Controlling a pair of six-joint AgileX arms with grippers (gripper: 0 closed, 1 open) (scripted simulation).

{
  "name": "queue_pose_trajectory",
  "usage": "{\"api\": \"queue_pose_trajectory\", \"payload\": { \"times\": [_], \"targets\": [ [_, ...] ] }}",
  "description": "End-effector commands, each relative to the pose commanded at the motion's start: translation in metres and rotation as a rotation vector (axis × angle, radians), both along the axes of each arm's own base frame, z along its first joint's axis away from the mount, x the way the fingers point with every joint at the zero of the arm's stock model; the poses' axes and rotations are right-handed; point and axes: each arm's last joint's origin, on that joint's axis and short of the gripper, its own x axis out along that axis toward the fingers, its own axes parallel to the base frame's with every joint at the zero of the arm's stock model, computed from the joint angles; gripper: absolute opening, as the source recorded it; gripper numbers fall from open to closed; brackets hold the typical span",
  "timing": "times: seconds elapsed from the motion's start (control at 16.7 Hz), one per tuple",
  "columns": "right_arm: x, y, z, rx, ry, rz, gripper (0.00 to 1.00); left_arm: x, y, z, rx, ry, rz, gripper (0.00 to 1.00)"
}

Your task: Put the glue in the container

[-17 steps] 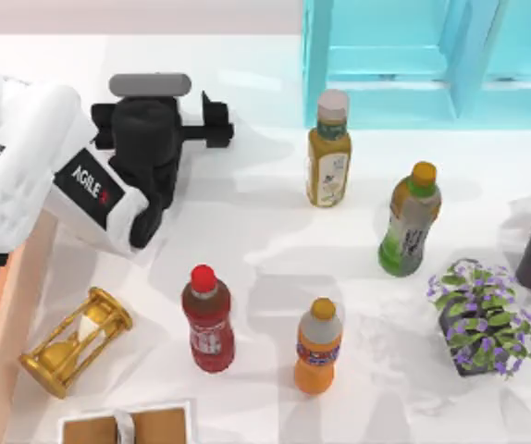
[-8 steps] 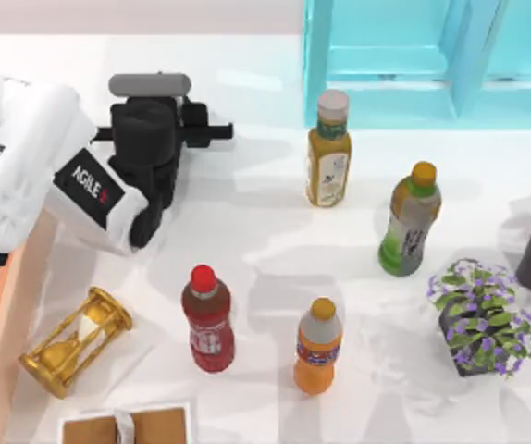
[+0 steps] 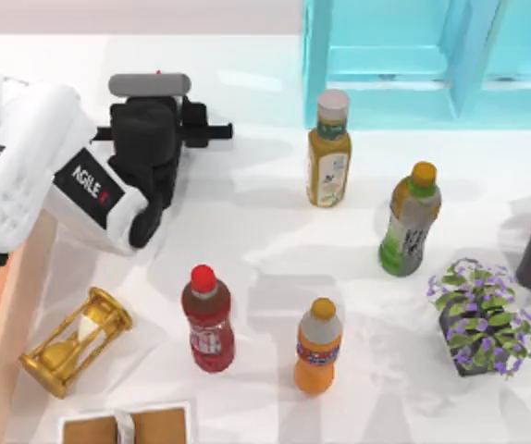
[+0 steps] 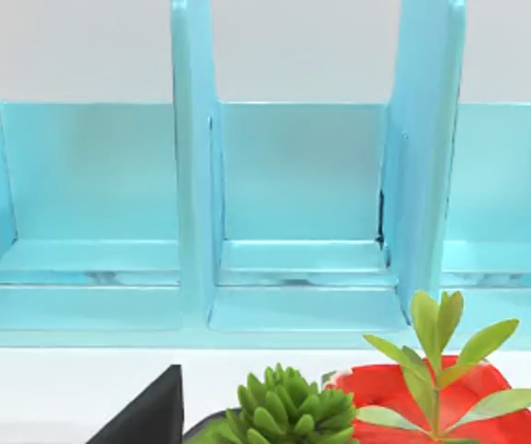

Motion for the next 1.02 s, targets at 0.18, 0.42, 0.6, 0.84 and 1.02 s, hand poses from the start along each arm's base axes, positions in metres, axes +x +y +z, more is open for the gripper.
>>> {"api": "queue_pose_trajectory", "payload": {
  "times": [0.18, 0.42, 0.6, 0.84, 1.02],
  "targets": [
    [0.000, 0.000, 0.000, 0.000, 0.000, 0.000, 1.00, -0.001, -0.001, 0.000, 0.001, 0.000, -0.003, 0.00],
    [0.000, 0.000, 0.000, 0.000, 0.000, 0.000, 1.00, 0.001, -0.002, 0.021, 0.003, 0.007, -0.003, 0.00],
    [0.000, 0.000, 0.000, 0.000, 0.000, 0.000, 1.00, 0.002, -0.002, 0.057, 0.000, -0.002, -0.004, 0.00],
    [0.000, 0.000, 0.000, 0.000, 0.000, 0.000, 1.00, 0.000, -0.002, 0.096, 0.001, -0.001, -0.003, 0.00],
    [0.000, 0.000, 0.000, 0.000, 0.000, 0.000, 1.00, -0.001, -0.001, 0.100, 0.001, 0.000, -0.003, 0.00]
  ]
}}
